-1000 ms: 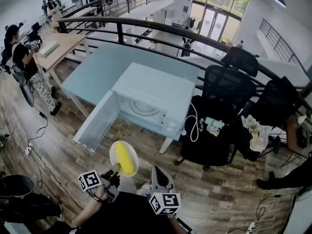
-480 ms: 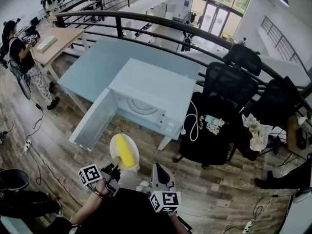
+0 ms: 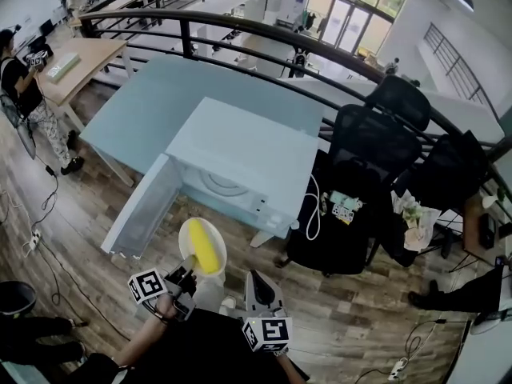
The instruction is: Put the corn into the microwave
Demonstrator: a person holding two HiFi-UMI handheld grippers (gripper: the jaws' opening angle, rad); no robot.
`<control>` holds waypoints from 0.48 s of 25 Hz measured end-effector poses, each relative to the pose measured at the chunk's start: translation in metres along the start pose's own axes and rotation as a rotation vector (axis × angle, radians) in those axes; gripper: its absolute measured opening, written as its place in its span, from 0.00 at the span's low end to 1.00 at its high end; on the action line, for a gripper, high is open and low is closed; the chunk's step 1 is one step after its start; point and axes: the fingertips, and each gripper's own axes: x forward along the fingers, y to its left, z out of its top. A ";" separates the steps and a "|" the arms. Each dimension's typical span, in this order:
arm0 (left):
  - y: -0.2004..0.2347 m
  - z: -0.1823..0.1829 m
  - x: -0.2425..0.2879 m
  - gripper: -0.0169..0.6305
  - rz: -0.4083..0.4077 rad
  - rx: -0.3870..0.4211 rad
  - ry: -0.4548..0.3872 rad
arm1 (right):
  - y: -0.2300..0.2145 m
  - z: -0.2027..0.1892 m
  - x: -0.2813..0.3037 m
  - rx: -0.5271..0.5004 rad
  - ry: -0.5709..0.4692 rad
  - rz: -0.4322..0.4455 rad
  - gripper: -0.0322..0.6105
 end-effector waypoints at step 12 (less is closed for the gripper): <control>0.026 0.023 0.048 0.08 0.024 -0.049 0.019 | 0.002 -0.005 0.060 -0.007 0.072 0.027 0.06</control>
